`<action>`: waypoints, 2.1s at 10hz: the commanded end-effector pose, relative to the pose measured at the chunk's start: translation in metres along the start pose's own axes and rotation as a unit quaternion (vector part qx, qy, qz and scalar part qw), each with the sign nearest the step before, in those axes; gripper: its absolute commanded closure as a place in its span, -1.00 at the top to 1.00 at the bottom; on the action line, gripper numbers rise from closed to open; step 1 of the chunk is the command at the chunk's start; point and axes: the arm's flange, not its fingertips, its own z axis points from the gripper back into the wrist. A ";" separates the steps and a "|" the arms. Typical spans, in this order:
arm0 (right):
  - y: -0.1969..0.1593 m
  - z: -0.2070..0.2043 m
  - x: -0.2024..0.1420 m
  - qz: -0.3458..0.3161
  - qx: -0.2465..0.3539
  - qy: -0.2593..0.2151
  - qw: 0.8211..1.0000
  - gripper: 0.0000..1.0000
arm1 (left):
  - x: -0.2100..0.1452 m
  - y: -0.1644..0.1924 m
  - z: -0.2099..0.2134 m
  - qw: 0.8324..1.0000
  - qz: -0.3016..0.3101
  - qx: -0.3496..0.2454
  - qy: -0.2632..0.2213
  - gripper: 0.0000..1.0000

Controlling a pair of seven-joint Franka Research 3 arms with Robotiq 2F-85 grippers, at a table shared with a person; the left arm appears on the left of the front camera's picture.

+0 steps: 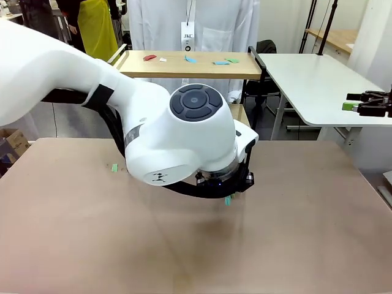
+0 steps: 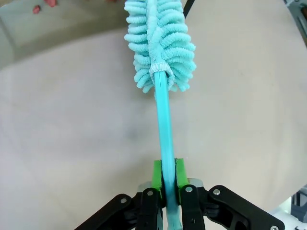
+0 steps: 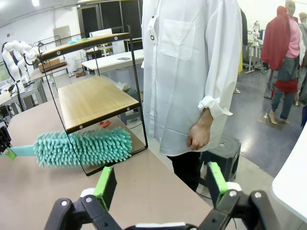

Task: Clean the shelf.
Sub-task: Clean the specific section of the Shelf indicated by the human with the Duster.

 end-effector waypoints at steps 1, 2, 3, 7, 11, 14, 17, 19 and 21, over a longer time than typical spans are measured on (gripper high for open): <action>0.001 -0.001 0.003 0.003 0.000 0.000 1.000 1.00 | 0.002 -0.029 -0.041 1.000 0.013 0.012 -0.002 -0.74; 0.001 -0.001 0.003 0.003 0.000 0.000 1.000 1.00 | -0.001 -0.030 -0.049 1.000 0.012 0.017 0.007 -0.74; 0.001 -0.001 0.003 0.003 0.000 0.000 1.000 1.00 | -0.003 -0.028 -0.054 1.000 0.014 0.018 0.014 -0.74; 0.001 -0.001 0.003 0.003 0.000 0.000 1.000 1.00 | -0.006 -0.011 -0.036 1.000 0.000 0.019 0.025 -0.74; 0.001 -0.001 0.003 0.003 0.000 0.000 1.000 1.00 | -0.001 0.002 -0.041 0.999 0.020 0.019 0.034 -0.74; 0.001 -0.001 0.003 0.003 0.000 0.000 1.000 1.00 | 0.001 0.016 -0.033 0.999 0.031 0.023 0.026 -0.74; 0.001 -0.001 0.003 0.003 0.000 0.000 1.000 1.00 | 0.006 0.035 -0.030 0.998 0.041 0.030 0.039 -0.74; 0.001 -0.001 0.003 0.003 0.000 0.000 1.000 1.00 | 0.005 0.052 -0.032 0.996 0.041 0.052 0.060 -0.74; 0.001 -0.001 0.003 0.003 0.000 0.000 1.000 1.00 | 0.005 0.075 -0.028 0.994 0.054 0.077 0.062 -0.74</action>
